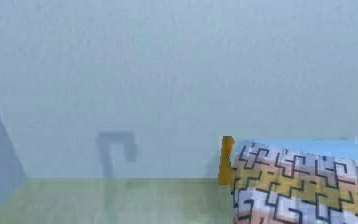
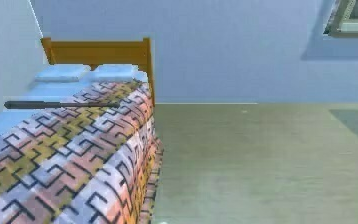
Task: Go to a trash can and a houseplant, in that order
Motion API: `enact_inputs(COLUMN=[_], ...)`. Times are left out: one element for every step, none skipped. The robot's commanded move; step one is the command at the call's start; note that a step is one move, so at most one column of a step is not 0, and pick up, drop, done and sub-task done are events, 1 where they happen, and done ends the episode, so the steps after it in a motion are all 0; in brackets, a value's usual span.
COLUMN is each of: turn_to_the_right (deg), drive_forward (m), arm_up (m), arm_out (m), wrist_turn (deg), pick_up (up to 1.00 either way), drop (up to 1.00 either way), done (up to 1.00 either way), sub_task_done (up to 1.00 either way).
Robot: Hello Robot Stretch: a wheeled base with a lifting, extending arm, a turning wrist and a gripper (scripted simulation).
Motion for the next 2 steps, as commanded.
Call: enact_inputs(turn_to_the_right=[-45.0,-45.0], drive_forward=[0.00,0.00], arm_up=[0.00,0.00], arm_out=[0.00,0.00], wrist_turn=[0.0,0.0], pick_up=[0.00,0.00], drop=[0.00,0.00], done=[0.00,0.00], sub_task_done=[0.00,0.00])
